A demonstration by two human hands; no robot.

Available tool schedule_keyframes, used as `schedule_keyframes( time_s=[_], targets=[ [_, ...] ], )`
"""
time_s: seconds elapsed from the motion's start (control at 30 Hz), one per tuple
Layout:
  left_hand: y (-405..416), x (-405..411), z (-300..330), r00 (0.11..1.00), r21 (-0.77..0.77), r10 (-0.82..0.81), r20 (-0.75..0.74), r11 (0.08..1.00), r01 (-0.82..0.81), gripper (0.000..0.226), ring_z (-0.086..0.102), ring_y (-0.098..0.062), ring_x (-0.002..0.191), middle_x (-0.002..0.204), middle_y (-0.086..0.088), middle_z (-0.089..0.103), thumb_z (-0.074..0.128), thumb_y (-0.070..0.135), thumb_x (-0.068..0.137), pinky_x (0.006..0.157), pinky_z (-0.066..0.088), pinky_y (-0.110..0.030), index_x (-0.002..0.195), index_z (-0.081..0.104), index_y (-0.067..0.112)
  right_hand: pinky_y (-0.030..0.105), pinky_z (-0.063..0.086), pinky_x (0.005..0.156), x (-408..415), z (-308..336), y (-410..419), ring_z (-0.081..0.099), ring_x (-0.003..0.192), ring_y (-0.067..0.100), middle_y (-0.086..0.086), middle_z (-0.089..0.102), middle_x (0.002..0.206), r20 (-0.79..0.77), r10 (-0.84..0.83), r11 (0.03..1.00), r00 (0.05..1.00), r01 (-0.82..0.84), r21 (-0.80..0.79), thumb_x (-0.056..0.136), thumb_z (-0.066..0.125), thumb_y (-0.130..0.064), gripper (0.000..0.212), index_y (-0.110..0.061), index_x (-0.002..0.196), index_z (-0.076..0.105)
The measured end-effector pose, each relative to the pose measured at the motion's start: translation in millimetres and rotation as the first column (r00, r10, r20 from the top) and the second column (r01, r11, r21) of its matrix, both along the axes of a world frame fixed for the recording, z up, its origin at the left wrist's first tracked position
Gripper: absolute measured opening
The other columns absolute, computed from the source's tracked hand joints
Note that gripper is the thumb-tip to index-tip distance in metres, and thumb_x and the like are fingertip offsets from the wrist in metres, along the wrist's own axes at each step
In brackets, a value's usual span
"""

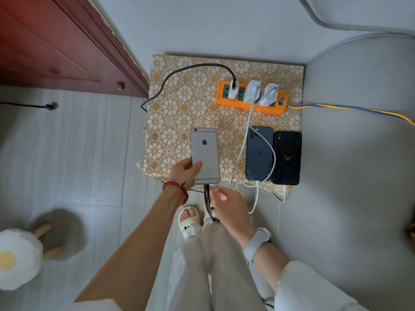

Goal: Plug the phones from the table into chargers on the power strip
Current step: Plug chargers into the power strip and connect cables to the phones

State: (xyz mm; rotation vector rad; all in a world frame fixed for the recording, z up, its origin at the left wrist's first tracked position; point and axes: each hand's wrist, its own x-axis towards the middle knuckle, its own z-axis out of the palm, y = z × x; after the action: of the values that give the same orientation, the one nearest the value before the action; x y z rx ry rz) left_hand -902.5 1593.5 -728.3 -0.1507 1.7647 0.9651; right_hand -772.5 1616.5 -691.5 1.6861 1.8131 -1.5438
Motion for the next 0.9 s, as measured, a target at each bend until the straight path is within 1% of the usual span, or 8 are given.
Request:
schedule_keyframes(
  time_s=[0.07,0.17,0.23,0.37,0.47,0.53,0.7,0.9],
  targets=[
    [6.0,3.1,-6.3,0.991,-0.028,-0.106,-0.088,0.994,0.103,0.023,0.056,-0.024,0.08,0.093,-0.009,0.063,0.054,0.013,0.087,0.065,0.047,-0.031,0.108,0.061,0.005,0.032,0.049,0.08,13.2,-3.3,10.0,0.063,0.091,0.021,0.002,0.071,0.092,0.005,-0.031,0.999,1.0,0.031,0.037,0.091,0.041,-0.026,0.025,-0.017,0.091,0.065],
    [15.0,5.9,-14.8,0.961,-0.11,-0.228,-0.156,0.971,0.213,0.024,0.058,-0.029,0.085,0.101,-0.015,0.066,0.055,0.016,0.085,0.074,0.051,-0.037,0.107,0.063,0.009,0.023,0.039,0.067,31.4,-5.8,27.9,0.059,0.084,0.016,-0.001,0.069,0.091,0.036,-0.062,0.988,0.997,0.056,0.147,0.092,0.04,-0.016,0.024,-0.021,0.093,0.064],
    [19.8,6.6,-19.4,0.932,-0.178,-0.299,-0.203,0.947,0.266,0.025,0.06,-0.033,0.093,0.105,-0.016,0.067,0.055,0.017,0.085,0.08,0.051,-0.038,0.107,0.063,0.009,0.023,0.038,0.075,40.3,-10.7,39.6,0.058,0.095,0.02,0.005,0.067,0.106,0.064,-0.063,0.971,0.996,0.047,0.234,0.092,0.038,-0.013,0.027,-0.015,0.104,0.062],
    [26.4,8.5,-20.0,0.854,-0.289,-0.389,-0.345,0.91,0.297,0.032,0.06,-0.031,0.099,0.11,-0.013,0.066,0.055,0.017,0.084,0.075,0.045,-0.032,0.116,0.057,0.012,0.035,0.042,0.093,48.4,-21.0,59.7,0.047,0.12,0.026,0.009,0.055,0.126,0.095,-0.002,0.942,0.995,-0.03,0.334,0.092,0.039,-0.007,0.034,-0.009,0.122,0.053],
    [28.4,13.4,-19.0,0.797,-0.32,-0.44,-0.413,0.89,0.326,0.04,0.058,-0.033,0.101,0.116,-0.016,0.061,0.054,0.011,0.084,0.086,0.049,-0.039,0.124,0.05,0.014,0.037,0.036,0.104,49.4,-28.3,69.1,0.032,0.134,0.026,0.01,0.041,0.142,0.169,0.189,0.905,0.967,-0.238,0.353,0.093,0.039,-0.008,0.042,-0.009,0.134,0.04],
    [29.6,17.5,-18.4,0.768,-0.344,-0.476,-0.428,0.872,0.348,0.048,0.055,-0.033,0.098,0.122,-0.017,0.048,0.055,0.01,0.083,0.085,0.047,-0.04,0.128,0.044,0.016,0.036,0.027,0.113,48.7,-33.8,72.7,0.018,0.141,0.026,0.01,0.026,0.151,0.228,0.329,0.863,0.916,-0.39,0.321,0.094,0.038,-0.01,0.048,-0.011,0.141,0.029],
    [33.6,27.8,-18.6,0.676,-0.488,-0.624,-0.392,0.764,0.422,0.056,0.039,-0.036,0.112,0.126,-0.016,0.037,0.057,0.011,0.082,0.088,0.043,-0.043,0.133,0.033,0.017,0.038,0.009,0.119,48.1,-46.0,72.8,0.003,0.144,0.029,0.01,0.005,0.157,0.349,0.502,0.774,0.791,-0.591,0.227,0.094,0.035,-0.017,0.054,-0.014,0.144,0.016],
    [39.2,33.1,-16.5,0.688,-0.516,-0.622,-0.374,0.756,0.403,0.056,0.038,-0.037,0.115,0.126,-0.018,0.036,0.062,0.012,0.081,0.087,0.044,-0.046,0.128,0.032,0.013,0.04,0.011,0.119,49.7,-48.8,71.3,0.001,0.144,0.03,0.01,0.002,0.157,0.37,0.529,0.743,0.764,-0.627,0.232,0.093,0.036,-0.019,0.055,-0.017,0.144,0.016]
  ],
)
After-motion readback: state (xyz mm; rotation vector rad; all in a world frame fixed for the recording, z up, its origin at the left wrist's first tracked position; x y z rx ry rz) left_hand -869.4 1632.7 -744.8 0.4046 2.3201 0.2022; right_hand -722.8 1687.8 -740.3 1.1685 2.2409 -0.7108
